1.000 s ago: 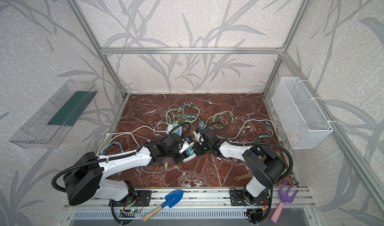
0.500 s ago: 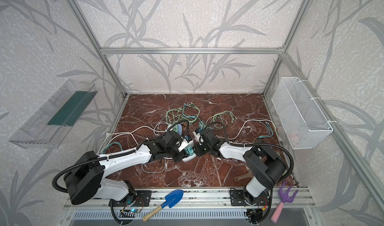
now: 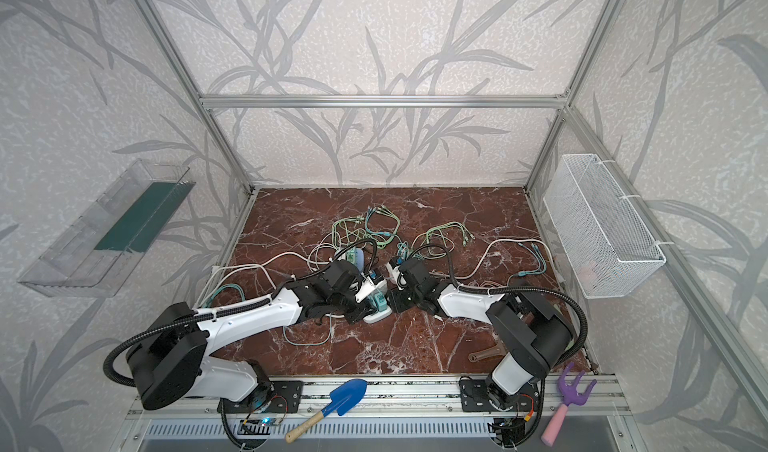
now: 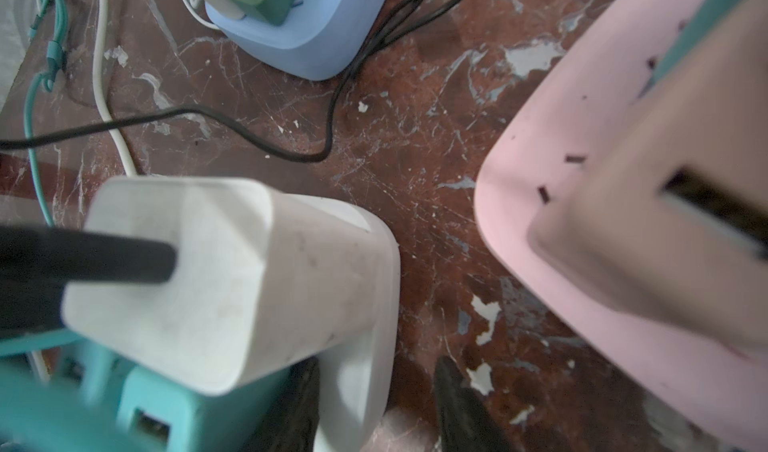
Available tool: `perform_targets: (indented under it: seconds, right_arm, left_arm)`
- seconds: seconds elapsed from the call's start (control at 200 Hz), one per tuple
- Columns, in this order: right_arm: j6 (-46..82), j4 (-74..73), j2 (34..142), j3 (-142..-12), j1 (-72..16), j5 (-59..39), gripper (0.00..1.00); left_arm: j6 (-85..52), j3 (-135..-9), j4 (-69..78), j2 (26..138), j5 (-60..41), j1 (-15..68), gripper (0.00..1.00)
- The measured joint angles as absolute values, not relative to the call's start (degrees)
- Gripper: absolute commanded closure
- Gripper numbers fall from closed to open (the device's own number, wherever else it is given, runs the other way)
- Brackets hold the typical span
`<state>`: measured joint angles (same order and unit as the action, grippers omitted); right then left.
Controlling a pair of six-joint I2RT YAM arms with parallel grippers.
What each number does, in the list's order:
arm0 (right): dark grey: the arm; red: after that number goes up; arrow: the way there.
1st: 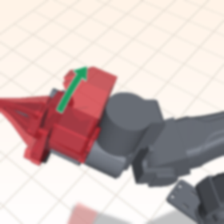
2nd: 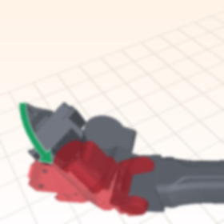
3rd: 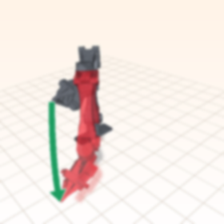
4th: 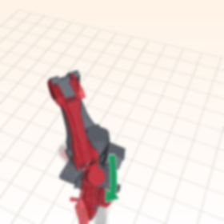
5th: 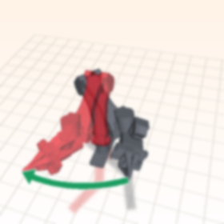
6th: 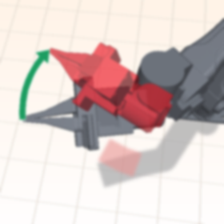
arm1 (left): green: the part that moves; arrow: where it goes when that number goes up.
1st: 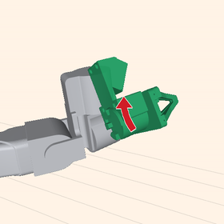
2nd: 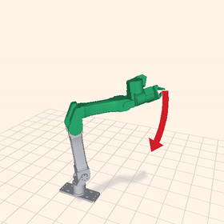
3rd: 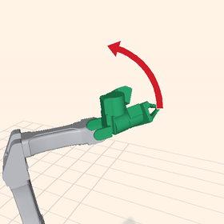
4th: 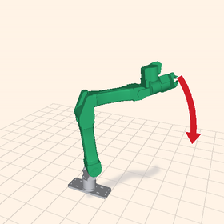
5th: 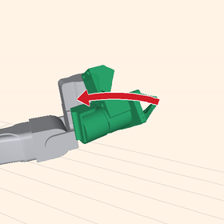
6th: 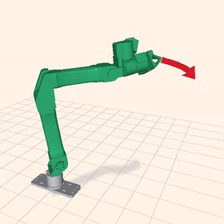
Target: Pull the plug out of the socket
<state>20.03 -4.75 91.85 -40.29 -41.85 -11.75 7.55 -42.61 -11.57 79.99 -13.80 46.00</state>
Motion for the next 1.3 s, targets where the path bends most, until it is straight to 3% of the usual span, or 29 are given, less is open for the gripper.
perform_targets:
  seconds: [0.285,1.3]
  right_arm:
    - [21.2,-2.9,92.2,-41.4,-42.0,-11.4,0.55]
    - [22.4,-2.6,91.0,-40.9,-41.2,-11.1,0.49]
  left_arm:
    - [7.4,-42.1,-11.6,75.0,-7.1,49.2,0.85]
    - [-5.7,-28.9,-3.6,64.8,-5.6,58.3,0.83]
